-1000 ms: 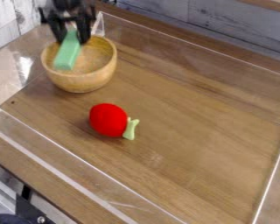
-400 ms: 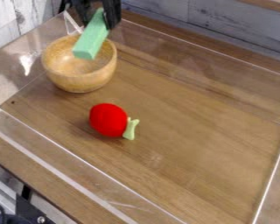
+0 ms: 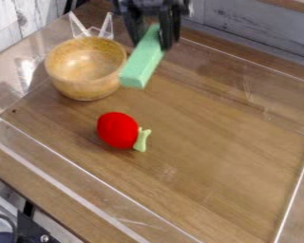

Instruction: Remove the green block from the brown bowl and put it on the table

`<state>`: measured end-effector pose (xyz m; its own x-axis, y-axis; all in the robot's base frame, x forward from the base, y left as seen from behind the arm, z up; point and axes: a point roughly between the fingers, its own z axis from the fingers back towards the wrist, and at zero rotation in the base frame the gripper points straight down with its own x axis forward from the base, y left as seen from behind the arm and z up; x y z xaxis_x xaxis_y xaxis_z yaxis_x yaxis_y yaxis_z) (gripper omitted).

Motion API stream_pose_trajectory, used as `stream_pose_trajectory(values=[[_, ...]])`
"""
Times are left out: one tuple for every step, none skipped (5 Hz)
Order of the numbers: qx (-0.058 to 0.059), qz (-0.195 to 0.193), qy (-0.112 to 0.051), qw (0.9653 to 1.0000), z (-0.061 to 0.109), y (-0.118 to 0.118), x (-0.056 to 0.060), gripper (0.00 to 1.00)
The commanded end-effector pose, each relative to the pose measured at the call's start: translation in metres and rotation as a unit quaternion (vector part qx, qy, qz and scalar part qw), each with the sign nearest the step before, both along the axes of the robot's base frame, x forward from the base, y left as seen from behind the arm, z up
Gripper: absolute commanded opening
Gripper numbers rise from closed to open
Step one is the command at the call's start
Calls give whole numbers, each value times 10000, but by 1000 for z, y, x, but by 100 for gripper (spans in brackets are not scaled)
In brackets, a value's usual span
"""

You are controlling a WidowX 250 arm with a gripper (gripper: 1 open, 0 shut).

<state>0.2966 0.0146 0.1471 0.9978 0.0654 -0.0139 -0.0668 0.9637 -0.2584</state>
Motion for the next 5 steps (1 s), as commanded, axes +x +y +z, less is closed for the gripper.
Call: stream_pose_trajectory(values=[[-38,-242,-253,9994,-4,-31,-9,0],[-73,-524,-229,9983,-24,-66,-5,0],[-73,-839,-249,9961,-46,-84,1,0],[6,-1325,-268,9908,-85,-82,6,0],[57,-1718,-273,9847,-114,-77,8,0]])
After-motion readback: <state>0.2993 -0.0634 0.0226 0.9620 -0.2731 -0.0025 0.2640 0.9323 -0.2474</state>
